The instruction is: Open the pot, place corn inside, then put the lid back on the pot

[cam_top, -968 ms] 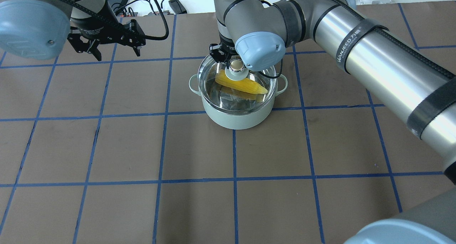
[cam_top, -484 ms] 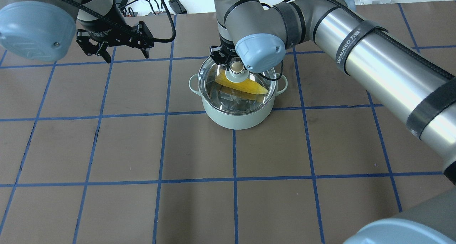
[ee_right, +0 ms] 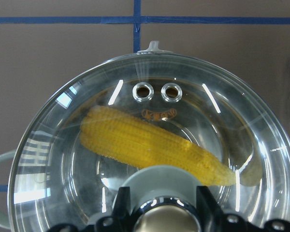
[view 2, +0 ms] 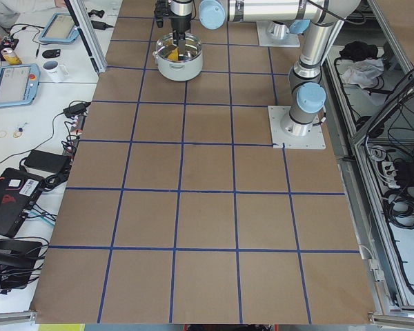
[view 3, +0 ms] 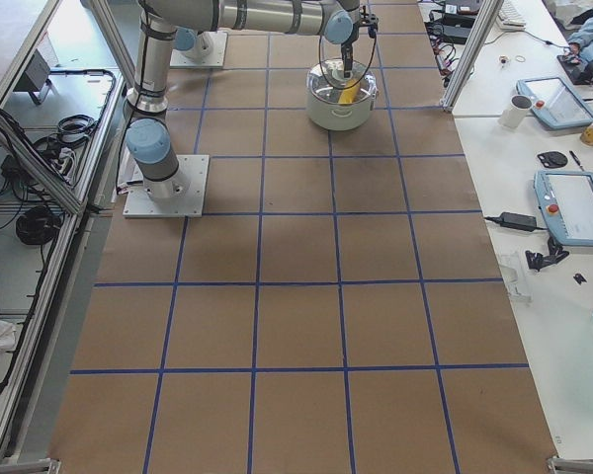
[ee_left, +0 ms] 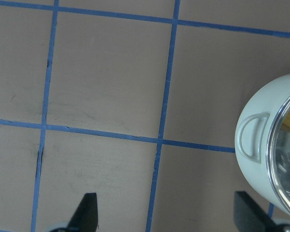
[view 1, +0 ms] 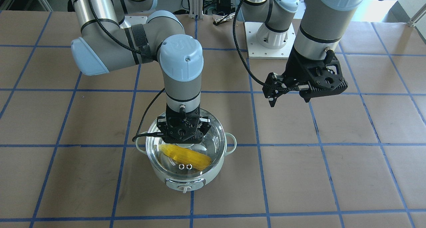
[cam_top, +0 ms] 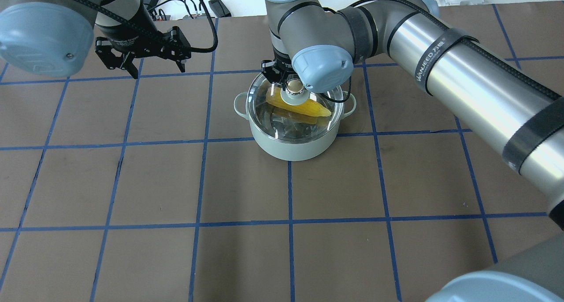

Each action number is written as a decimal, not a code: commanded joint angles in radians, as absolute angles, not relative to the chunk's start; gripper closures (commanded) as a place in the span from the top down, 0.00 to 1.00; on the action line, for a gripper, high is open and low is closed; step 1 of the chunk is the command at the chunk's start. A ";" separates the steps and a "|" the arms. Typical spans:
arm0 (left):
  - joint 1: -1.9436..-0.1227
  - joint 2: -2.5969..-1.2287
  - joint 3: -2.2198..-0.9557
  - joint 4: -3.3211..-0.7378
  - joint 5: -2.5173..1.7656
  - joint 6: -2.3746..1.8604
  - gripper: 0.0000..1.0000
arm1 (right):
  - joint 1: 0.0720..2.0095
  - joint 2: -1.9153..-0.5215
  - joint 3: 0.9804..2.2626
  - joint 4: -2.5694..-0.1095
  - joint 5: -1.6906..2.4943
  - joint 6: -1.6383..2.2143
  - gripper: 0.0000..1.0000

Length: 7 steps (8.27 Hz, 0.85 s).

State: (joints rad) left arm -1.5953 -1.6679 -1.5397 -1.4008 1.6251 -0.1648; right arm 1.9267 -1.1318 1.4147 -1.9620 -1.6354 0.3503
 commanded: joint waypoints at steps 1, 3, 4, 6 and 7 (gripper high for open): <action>-1.595 -1.667 -1.540 -1.401 1.623 -0.169 1.00 | 1.927 -1.132 1.416 -1.963 -1.637 0.347 0.48; -1.595 -1.669 -1.540 -1.401 1.624 -0.167 1.00 | 1.927 -1.134 1.414 -1.977 -1.632 0.351 0.88; -1.595 -1.672 -1.540 -1.402 1.626 -0.167 1.00 | 1.927 -1.134 1.410 -1.989 -1.631 0.336 1.00; -1.595 -1.674 -1.540 -1.402 1.626 -0.166 1.00 | 1.918 -1.163 1.396 -1.988 -1.640 0.322 1.00; -1.595 -1.674 -1.540 -1.404 1.626 -0.166 1.00 | 1.881 -1.207 1.394 -1.967 -1.638 0.266 1.00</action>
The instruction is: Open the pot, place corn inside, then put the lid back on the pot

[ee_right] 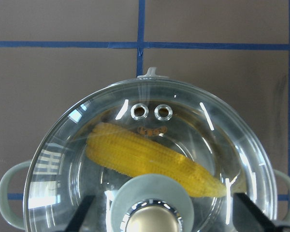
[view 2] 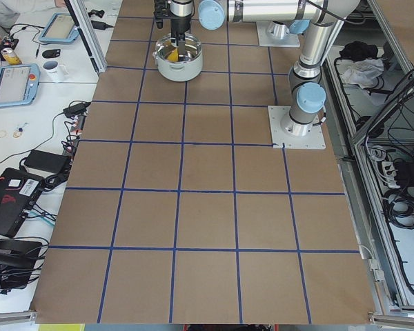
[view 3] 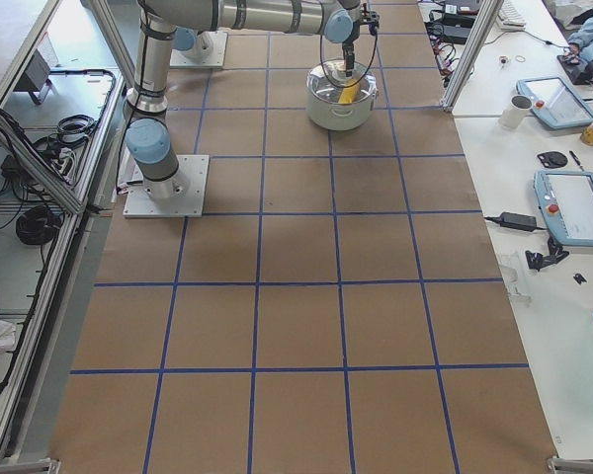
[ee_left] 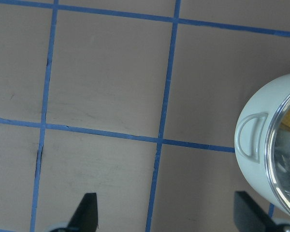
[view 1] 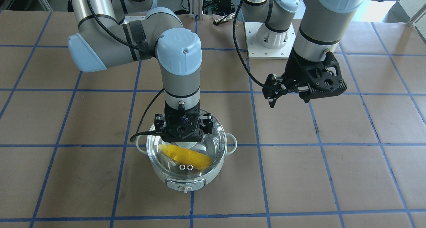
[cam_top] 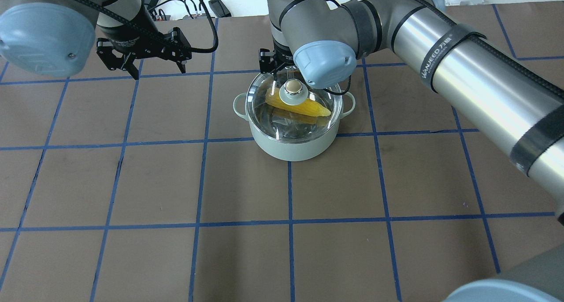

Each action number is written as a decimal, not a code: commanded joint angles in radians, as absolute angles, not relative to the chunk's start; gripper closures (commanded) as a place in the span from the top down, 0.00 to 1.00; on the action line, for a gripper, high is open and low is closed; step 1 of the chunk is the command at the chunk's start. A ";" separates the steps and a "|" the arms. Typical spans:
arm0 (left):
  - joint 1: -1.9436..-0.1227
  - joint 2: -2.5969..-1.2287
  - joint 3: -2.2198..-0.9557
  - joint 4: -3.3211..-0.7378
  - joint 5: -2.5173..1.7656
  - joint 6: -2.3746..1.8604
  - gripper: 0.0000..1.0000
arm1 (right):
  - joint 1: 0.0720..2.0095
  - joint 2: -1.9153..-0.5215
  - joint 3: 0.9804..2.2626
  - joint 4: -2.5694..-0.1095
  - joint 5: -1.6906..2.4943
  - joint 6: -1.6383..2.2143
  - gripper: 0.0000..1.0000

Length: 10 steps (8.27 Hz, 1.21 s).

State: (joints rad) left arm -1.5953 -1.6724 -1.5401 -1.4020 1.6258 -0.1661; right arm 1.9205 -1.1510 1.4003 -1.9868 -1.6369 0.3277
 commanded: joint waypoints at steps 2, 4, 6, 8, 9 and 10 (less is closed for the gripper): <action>-1.595 -1.674 -1.540 -1.402 1.624 -0.166 1.00 | 1.759 -1.328 1.396 -1.823 -1.638 0.093 1.00; -1.595 -1.675 -1.540 -1.404 1.626 -0.166 1.00 | 1.660 -1.461 1.414 -1.659 -1.682 -0.035 1.00; -1.595 -1.675 -1.540 -1.404 1.628 -0.163 1.00 | 1.621 -1.496 1.434 -1.644 -1.686 -0.161 1.00; -1.595 -1.675 -1.542 -1.407 1.628 -0.163 1.00 | 1.618 -1.496 1.447 -1.644 -1.684 -0.163 1.00; -1.595 -1.675 -1.542 -1.407 1.628 -0.161 1.00 | 1.618 -1.497 1.447 -1.647 -1.683 -0.164 1.00; -1.595 -1.675 -1.542 -1.407 1.628 -0.161 1.00 | 1.615 -1.497 1.447 -1.647 -1.671 -0.163 1.00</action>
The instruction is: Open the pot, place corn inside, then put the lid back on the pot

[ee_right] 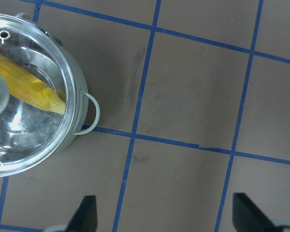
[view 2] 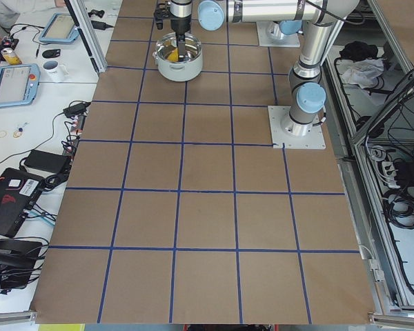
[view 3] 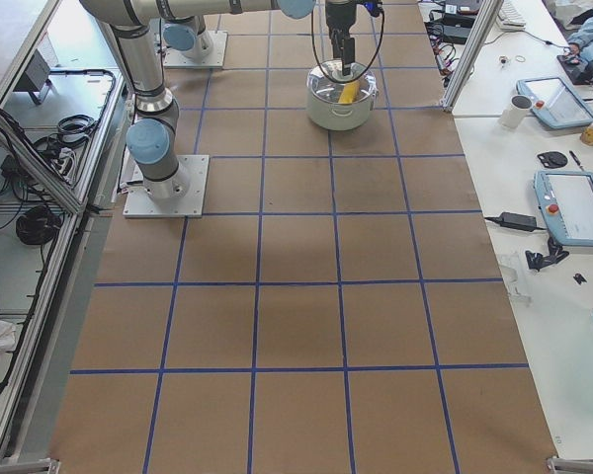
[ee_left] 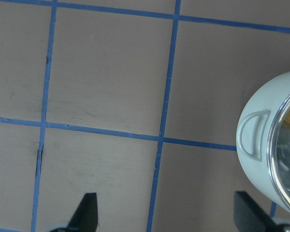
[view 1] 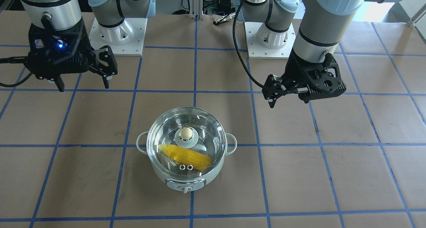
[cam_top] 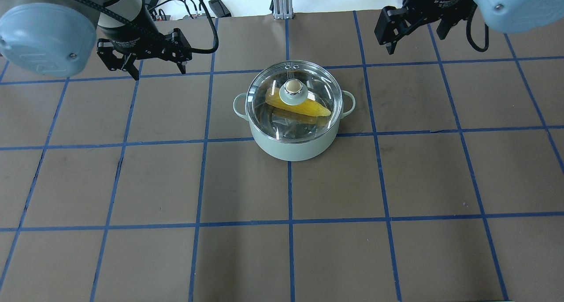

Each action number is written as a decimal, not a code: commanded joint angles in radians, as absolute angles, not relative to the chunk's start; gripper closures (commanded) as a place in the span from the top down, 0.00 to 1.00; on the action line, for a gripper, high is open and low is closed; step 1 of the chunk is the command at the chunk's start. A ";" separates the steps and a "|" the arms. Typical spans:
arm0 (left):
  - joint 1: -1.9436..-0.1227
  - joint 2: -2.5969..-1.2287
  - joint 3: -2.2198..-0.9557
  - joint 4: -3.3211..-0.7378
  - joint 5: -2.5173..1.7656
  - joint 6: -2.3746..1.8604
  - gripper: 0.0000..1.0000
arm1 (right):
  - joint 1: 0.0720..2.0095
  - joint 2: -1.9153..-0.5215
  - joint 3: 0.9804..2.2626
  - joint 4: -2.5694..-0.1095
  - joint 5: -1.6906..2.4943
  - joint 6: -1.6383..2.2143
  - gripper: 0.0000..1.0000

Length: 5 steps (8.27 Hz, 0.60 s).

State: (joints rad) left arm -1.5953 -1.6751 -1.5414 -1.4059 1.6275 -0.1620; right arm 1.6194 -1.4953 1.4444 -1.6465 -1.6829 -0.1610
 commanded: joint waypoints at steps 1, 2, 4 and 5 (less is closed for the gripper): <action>-1.595 -1.675 -1.542 -1.407 1.628 -0.161 1.00 | 1.615 -1.499 1.445 -1.647 -1.590 -0.157 1.00; -1.595 -1.675 -1.542 -1.407 1.628 -0.160 1.00 | 1.612 -1.506 1.443 -1.647 -1.583 -0.155 1.00; -1.595 -1.675 -1.552 -1.405 1.628 -0.160 1.00 | 1.609 -1.509 1.443 -1.643 -1.585 -0.153 1.00; -1.595 -1.675 -1.561 -1.405 1.628 -0.166 1.00 | 1.611 -1.509 1.445 -1.640 -1.607 -0.137 1.00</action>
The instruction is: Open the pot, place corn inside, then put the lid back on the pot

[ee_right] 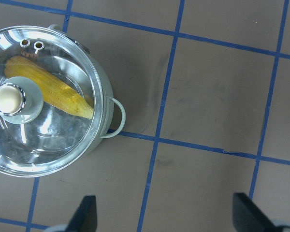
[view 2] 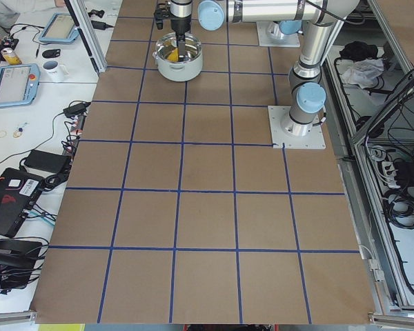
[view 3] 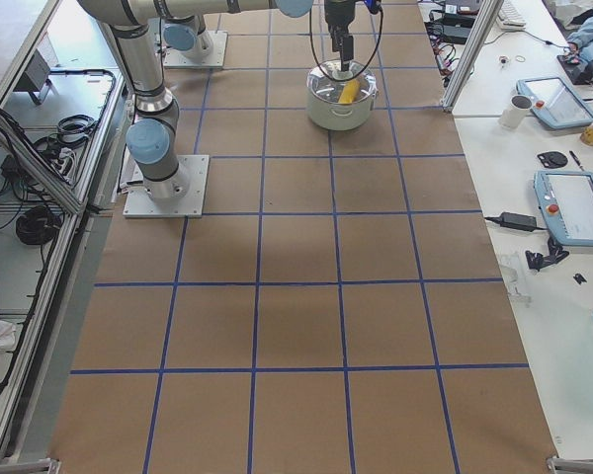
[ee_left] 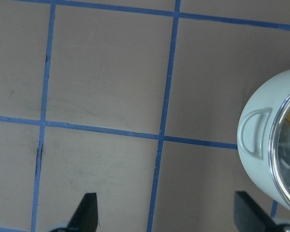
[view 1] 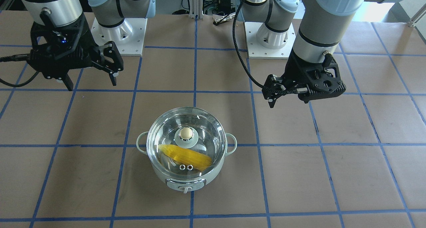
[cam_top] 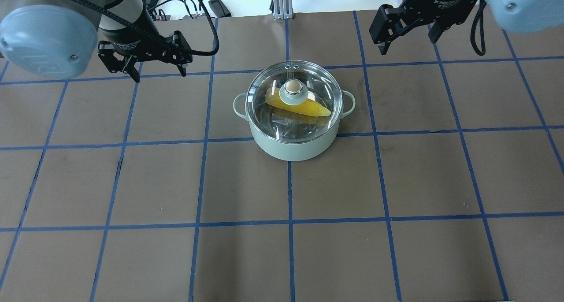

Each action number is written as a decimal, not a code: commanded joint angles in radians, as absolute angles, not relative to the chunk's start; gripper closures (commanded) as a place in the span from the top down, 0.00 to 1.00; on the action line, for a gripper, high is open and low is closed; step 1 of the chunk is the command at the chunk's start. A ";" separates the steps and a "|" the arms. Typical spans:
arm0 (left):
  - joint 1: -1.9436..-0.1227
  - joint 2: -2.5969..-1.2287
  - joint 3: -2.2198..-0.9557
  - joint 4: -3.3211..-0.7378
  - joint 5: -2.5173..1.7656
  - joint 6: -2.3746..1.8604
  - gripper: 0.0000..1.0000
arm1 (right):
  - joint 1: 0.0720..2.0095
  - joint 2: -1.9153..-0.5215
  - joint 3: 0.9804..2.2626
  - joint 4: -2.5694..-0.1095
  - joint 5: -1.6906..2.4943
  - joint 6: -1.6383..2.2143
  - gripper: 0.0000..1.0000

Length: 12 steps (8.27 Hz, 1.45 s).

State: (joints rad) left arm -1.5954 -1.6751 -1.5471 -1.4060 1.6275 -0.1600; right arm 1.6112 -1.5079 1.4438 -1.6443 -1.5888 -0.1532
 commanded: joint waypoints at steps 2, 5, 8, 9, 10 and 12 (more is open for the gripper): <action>-1.595 -1.671 -1.565 -1.401 1.628 -0.156 1.00 | 1.612 -1.511 1.445 -1.628 -1.641 -0.011 1.00; -1.595 -1.667 -1.566 -1.404 1.629 -0.156 1.00 | 1.615 -1.511 1.442 -1.628 -1.631 0.002 1.00; -1.595 -1.667 -1.566 -1.404 1.624 -0.155 1.00 | 1.615 -1.511 1.442 -1.629 -1.628 0.000 1.00; -1.595 -1.667 -1.566 -1.404 1.629 -0.156 1.00 | 1.615 -1.511 1.442 -1.631 -1.628 0.000 1.00; -1.595 -1.669 -1.566 -1.404 1.625 -0.156 1.00 | 1.615 -1.511 1.442 -1.631 -1.629 0.000 1.00; -1.595 -1.670 -1.566 -1.402 1.620 -0.156 1.00 | 1.615 -1.511 1.442 -1.629 -1.629 0.000 1.00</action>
